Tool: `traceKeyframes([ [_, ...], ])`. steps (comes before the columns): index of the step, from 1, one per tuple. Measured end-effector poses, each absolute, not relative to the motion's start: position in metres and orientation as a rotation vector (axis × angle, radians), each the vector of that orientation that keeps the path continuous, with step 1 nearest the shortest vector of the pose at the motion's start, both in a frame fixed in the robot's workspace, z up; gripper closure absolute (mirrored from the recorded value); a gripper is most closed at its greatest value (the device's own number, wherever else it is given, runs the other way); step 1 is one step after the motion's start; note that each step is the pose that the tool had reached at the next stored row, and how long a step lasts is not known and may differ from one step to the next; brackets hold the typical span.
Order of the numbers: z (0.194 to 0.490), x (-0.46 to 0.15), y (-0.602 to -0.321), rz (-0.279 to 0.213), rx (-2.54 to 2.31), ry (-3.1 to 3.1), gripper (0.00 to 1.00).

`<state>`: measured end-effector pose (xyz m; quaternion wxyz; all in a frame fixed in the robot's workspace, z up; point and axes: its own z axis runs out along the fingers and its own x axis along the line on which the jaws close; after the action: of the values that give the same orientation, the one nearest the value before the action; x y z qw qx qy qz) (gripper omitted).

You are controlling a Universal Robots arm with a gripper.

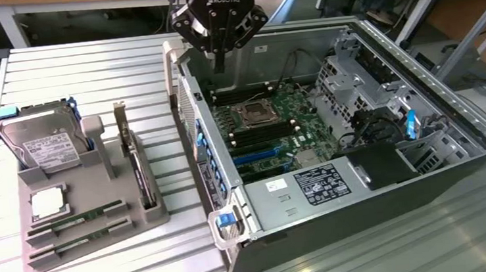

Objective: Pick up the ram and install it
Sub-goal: 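Reach for the ram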

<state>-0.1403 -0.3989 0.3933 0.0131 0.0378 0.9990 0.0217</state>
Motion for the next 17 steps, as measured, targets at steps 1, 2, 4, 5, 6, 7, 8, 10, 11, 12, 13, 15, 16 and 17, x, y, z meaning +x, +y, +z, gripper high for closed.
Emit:
traceKeyframes([
  [1,0.3933,-0.1406,-0.3989,0.068,0.118,3.112,0.90],
  [2,0.3933,-0.1406,-0.3989,0.068,0.118,3.112,0.90],
  [4,0.3933,-0.1407,-0.3989,0.068,0.118,3.113,0.90],
  [5,0.3933,-0.1407,-0.3989,0.068,0.118,3.113,0.90],
  [6,0.3933,-0.1407,-0.3989,0.068,0.118,3.112,0.90],
  [7,0.3933,-0.1408,-0.3989,0.068,0.118,3.113,0.90],
  [8,0.3933,-0.1409,-0.3989,0.068,0.118,3.112,0.90],
  [10,0.3934,-0.1422,-0.3990,0.068,0.118,3.113,0.90],
  [11,0.3933,-0.1433,-0.3989,0.068,0.118,3.113,0.90],
  [12,0.3933,-0.1452,-0.3989,0.068,0.118,3.112,0.90],
  [13,0.3933,-0.1459,-0.3989,0.068,0.118,3.112,0.90],
  [15,0.3933,-0.1471,-0.3989,0.068,0.118,3.112,0.90],
  [16,0.3933,-0.1478,-0.3989,0.068,0.118,3.113,0.90],
  [17,0.3933,-0.1486,-0.3989,0.068,0.118,3.113,0.90],
])
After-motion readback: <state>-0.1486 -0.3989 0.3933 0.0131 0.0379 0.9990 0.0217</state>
